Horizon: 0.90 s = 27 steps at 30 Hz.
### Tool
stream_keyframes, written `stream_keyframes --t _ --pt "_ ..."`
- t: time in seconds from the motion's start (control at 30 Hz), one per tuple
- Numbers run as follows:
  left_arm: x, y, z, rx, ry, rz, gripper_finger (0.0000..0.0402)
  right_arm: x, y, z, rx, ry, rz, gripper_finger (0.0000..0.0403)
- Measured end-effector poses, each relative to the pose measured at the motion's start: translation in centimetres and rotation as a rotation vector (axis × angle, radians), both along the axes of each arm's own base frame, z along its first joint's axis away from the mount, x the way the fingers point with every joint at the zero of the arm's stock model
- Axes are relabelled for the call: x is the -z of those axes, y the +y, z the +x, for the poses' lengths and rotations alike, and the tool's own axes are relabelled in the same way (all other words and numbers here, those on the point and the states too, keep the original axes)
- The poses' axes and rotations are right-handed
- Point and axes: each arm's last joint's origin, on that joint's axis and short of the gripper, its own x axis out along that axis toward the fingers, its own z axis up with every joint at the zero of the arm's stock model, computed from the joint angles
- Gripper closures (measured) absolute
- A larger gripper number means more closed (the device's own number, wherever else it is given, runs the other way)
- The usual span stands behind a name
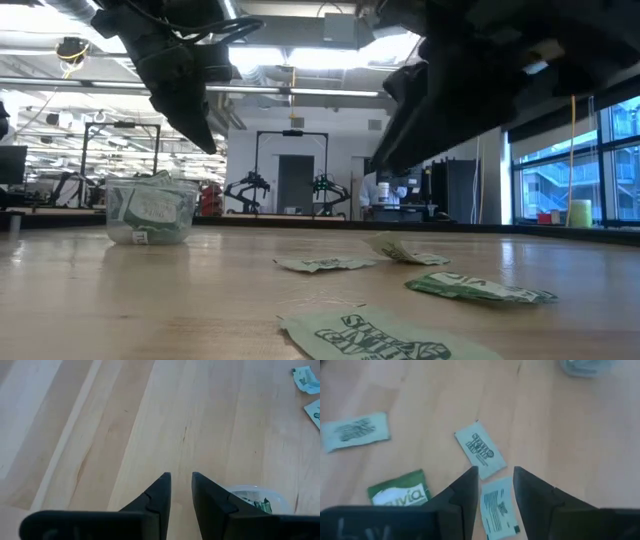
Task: Pick and place Stevia / Truvia into bins
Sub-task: Put the green stevia packet into the transparent container
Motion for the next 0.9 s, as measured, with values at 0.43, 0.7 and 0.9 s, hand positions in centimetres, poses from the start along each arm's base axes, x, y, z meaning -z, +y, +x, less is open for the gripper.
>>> stream_keyframes --t 0.43,0.7,0.9 --pt "0.0 0.0 0.0 0.029 0.006 0.020 0.0330 2.5 3.4 2.4 0.140 0.182 -0.125 0.0276" --pt "0.0 0.0 0.0 0.030 0.010 0.019 0.0333 3.0 3.5 2.3 0.234 0.183 -0.133 0.0276" --pt "0.0 0.0 0.0 0.030 0.009 0.019 0.0332 4.1 3.4 2.3 0.254 0.213 -0.140 0.0276"
